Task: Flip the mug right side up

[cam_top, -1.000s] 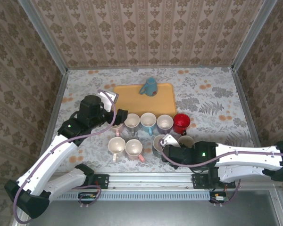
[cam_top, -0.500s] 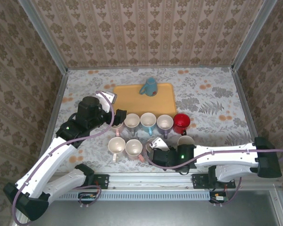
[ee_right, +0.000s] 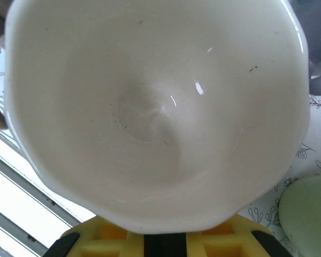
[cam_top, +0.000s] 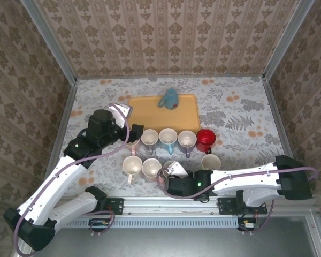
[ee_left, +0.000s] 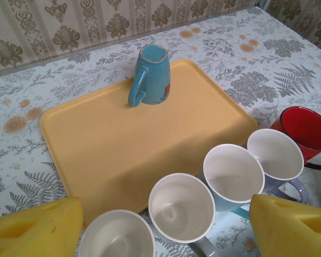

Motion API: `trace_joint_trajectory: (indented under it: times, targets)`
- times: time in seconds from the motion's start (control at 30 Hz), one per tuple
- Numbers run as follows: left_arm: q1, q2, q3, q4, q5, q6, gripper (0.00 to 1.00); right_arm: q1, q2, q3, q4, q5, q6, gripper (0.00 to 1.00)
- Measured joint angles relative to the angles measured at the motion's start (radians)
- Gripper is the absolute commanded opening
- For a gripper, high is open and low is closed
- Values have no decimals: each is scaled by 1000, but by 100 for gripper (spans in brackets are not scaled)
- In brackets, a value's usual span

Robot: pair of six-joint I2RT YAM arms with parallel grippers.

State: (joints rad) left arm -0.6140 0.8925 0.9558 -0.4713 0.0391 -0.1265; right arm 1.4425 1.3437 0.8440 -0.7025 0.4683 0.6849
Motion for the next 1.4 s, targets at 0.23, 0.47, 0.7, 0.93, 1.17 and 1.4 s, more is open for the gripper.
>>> trace_joint_trajectory:
  times: [0.23, 0.47, 0.7, 0.93, 1.17, 1.4]
  targets:
    - [0, 0, 0, 0, 0, 0, 82, 0, 7, 0, 11, 16, 0, 18]
    - [0, 0, 0, 0, 0, 0, 82, 0, 2, 0, 35, 30, -7, 50]
    - [-1, 0, -1, 0, 1, 0, 82, 12, -141, 0, 14, 49, -23, 58]
    - [-1, 7, -1, 0, 2, 0, 81, 13, -322, 1, -21, 49, -89, 62]
    - [-10, 55, -1, 0, 11, -2, 81, -103, -370, 7, -3, 34, -138, 61]
    - [-21, 243, 92, -18, 63, -52, 80, -366, -370, 25, 76, -41, -181, 61]
